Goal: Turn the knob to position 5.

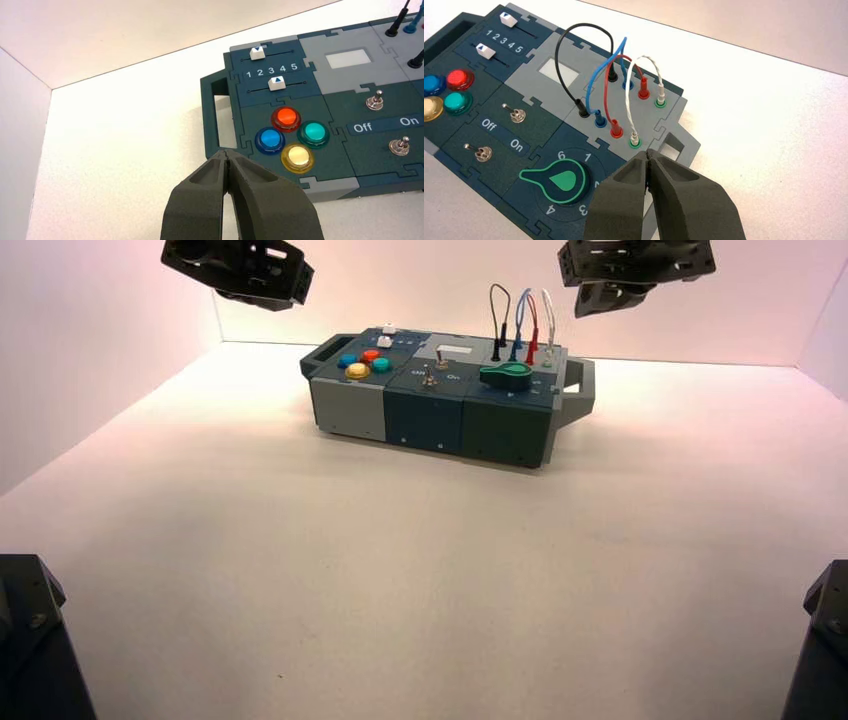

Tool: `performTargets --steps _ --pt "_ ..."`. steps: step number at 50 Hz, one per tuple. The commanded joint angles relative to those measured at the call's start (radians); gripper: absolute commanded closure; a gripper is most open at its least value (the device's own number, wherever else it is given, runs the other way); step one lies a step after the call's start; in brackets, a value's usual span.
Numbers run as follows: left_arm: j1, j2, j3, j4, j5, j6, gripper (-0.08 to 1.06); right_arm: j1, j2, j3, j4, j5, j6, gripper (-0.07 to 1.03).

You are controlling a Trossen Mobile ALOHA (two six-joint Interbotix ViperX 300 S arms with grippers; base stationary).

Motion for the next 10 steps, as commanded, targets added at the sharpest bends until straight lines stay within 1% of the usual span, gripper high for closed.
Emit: performTargets --steps 1,10 --pt "0.003 -0.015 -0.023 0.002 -0.011 -0.002 1.01 -0.006 -0.02 -0.009 0.005 -0.012 0.002 0.98" --pt "0.002 -0.009 -0.023 0.002 -0.009 0.0 1.01 -0.006 0.002 -0.012 0.005 -0.012 0.002 0.98"
